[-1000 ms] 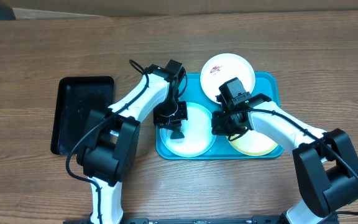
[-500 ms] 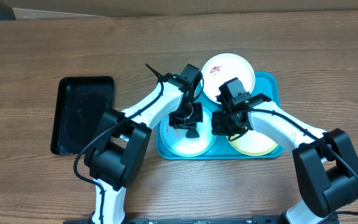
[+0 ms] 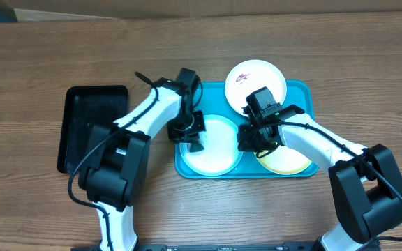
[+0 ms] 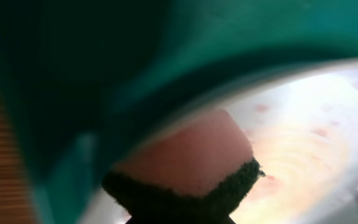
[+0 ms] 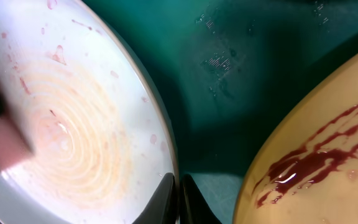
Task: Clean dirty plates on tray and stack at the side
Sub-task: 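Move the sponge in circles over the plate's near side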
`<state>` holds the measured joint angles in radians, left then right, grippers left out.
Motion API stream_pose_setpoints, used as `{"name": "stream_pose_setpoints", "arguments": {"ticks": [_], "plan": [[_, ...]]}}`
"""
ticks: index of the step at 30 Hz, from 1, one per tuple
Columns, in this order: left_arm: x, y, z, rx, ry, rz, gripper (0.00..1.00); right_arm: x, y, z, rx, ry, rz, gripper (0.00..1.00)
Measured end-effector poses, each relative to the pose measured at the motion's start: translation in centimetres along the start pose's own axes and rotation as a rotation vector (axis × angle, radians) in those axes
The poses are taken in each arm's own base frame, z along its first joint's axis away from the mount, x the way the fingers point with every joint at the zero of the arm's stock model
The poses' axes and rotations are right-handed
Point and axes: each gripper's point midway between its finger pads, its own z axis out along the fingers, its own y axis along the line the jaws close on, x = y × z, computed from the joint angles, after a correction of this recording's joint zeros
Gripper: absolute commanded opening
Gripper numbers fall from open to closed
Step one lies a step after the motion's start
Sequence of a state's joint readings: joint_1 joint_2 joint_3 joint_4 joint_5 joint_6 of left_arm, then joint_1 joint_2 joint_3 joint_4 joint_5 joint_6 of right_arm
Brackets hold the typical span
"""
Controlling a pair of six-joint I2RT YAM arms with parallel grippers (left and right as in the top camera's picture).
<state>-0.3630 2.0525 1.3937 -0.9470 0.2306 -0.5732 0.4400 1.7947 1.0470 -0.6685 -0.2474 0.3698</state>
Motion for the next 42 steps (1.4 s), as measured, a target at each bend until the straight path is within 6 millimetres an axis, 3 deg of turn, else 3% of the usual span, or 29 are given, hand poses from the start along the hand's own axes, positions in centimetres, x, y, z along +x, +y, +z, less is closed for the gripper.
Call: {"name": "stream_pose_setpoints", "arguments": {"ticks": [13, 18, 27, 29, 32, 34, 40, 41, 42], "plan": [[-0.2, 2.5, -1.5, -0.169, 0.017, 0.038, 0.04, 0.0, 0.8, 0.0, -0.031, 0.001, -0.010, 0.04], [-1.8, 1.7, -3.2, -0.166, -0.035, 0.044, 0.04, 0.1, 0.3, 0.0, -0.010, 0.005, -0.004, 0.04], [-1.9, -0.9, -2.3, -0.017, -0.044, 0.063, 0.04, -0.1, -0.7, -0.1, 0.024, 0.000, 0.014, 0.04], [-1.1, -2.4, -1.4, 0.041, -0.024, 0.090, 0.04, -0.3, -0.6, -0.1, 0.016, -0.008, 0.011, 0.04], [2.0, -3.8, 0.6, 0.052, 0.064, 0.149, 0.04, -0.3, -0.5, -0.1, 0.015, -0.009, 0.009, 0.04], [3.2, -4.9, 0.9, 0.070, 0.088, 0.194, 0.04, -0.3, -0.5, -0.1, 0.016, -0.008, 0.008, 0.04], [3.9, -5.0, 0.9, 0.083, 0.117, 0.219, 0.04, -0.3, -0.5, -0.1, 0.015, -0.008, 0.007, 0.04], [3.9, -5.0, 0.8, 0.085, 0.118, 0.223, 0.11, -0.3, -0.5, -0.1, 0.015, -0.008, 0.008, 0.04], [3.9, -5.0, 0.8, 0.085, 0.119, 0.231, 0.34, -0.3, -0.5, -0.1, 0.015, -0.008, 0.007, 0.04]]}}
